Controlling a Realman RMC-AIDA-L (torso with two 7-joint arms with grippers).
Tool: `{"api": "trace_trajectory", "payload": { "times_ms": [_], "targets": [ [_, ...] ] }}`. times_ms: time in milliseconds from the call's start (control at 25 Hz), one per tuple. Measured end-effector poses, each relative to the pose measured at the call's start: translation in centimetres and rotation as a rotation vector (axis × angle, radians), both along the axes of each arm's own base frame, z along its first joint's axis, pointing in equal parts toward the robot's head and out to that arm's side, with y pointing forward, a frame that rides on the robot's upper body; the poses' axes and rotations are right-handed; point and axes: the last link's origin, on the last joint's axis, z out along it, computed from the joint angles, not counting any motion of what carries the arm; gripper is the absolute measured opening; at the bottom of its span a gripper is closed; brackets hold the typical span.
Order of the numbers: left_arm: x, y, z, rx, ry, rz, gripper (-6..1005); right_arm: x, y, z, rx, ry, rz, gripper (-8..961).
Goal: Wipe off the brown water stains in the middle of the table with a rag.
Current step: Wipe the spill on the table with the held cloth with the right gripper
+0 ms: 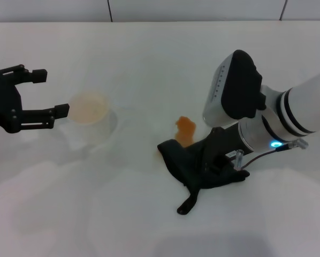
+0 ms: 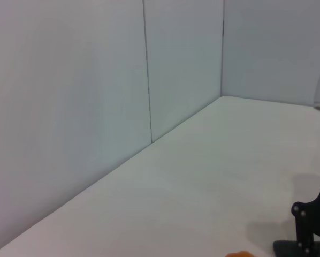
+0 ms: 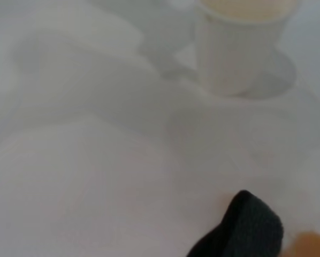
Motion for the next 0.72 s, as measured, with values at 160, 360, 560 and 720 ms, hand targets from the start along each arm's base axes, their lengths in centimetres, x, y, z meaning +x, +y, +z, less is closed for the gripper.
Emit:
{"api": "trace_trajectory", "payload": {
  "times_ms": [160,360,560,720],
  "targets": [
    [0.0,0.0,-0.1,0.000,-0.002,0.000,887,0.1,0.4,-0.2,0.037,-0.037,-0.002,81],
    [0.0,0.0,-0.1,0.002,-0.003,0.002,888,0.2,1.2,0.2,0.091,-0.031,-0.021,80],
    [0.0,-0.1,-0.1,0.002,-0.002,0.004,888,0.3,2.2,0.9,0.139,-0.005,-0.064,79],
    [-0.1,-0.1,-0.2,0.001,-0.004,0.007,887,0.4,3.2,1.7,0.184,0.022,-0.120,79]
  ]
}}
